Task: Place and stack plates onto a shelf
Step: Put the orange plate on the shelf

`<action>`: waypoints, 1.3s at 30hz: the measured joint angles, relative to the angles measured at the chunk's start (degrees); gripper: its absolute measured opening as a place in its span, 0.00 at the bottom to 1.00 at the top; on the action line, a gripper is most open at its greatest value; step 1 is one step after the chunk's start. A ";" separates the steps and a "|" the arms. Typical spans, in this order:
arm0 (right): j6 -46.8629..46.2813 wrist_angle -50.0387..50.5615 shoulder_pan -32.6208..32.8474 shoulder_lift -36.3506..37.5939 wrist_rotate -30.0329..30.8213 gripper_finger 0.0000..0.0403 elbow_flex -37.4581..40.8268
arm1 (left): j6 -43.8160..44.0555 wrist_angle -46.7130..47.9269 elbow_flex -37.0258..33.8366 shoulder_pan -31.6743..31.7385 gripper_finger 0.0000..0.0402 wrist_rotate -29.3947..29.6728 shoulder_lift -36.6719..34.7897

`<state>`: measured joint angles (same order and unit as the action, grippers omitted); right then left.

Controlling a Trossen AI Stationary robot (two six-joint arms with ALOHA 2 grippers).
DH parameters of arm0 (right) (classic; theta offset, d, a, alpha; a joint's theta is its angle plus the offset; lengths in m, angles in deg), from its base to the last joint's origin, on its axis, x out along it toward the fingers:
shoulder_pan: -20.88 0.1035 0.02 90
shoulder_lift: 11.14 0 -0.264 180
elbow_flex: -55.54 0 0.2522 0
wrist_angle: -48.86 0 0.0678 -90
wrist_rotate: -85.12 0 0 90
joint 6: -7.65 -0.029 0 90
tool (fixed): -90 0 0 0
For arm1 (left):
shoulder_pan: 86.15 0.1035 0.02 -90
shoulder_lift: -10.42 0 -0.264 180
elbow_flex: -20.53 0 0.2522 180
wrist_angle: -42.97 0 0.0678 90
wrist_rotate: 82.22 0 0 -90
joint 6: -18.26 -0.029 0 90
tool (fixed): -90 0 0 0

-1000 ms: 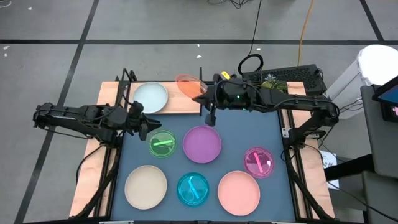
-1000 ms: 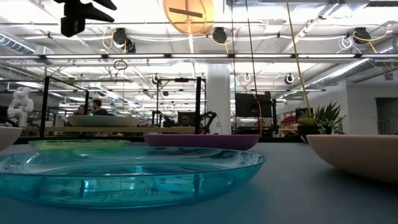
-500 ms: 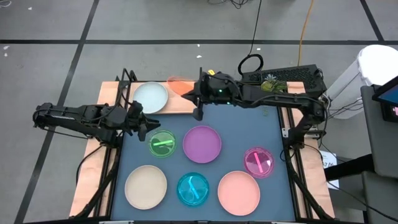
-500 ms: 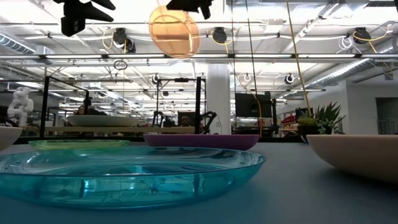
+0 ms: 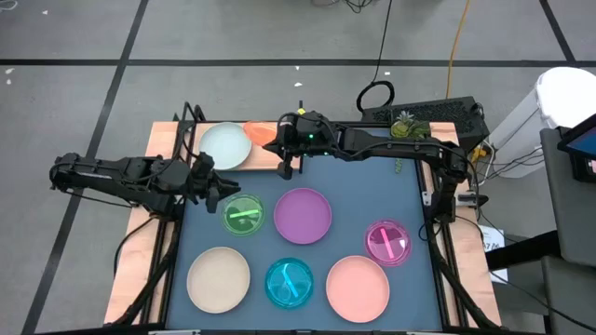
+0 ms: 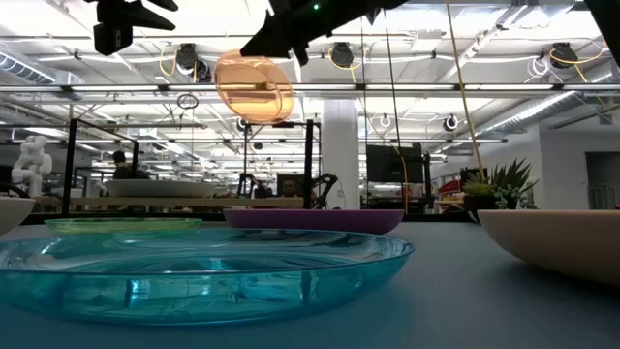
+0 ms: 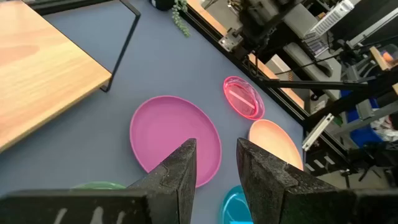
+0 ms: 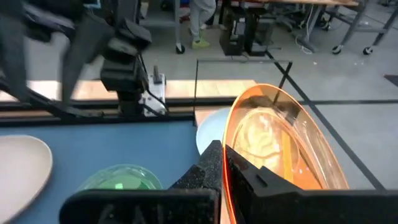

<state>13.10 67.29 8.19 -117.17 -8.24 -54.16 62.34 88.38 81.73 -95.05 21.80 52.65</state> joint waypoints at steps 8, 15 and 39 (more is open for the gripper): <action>0.39 -0.16 -1.35 -3.58 -1.72 0.00 0.00 | 1.24 0.02 0.00 -1.79 0.29 -0.02 0.00; 1.56 -0.14 -1.60 -6.41 -2.89 0.00 0.00 | 1.48 0.05 0.00 -1.80 0.29 0.00 0.00; 4.23 4.53 -4.66 -7.79 -2.49 0.00 1.64 | 0.88 0.09 0.00 -1.69 0.29 1.55 0.00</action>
<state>17.34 71.82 3.53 -124.96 -10.73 -52.52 63.22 88.48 81.73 -96.74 23.36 52.65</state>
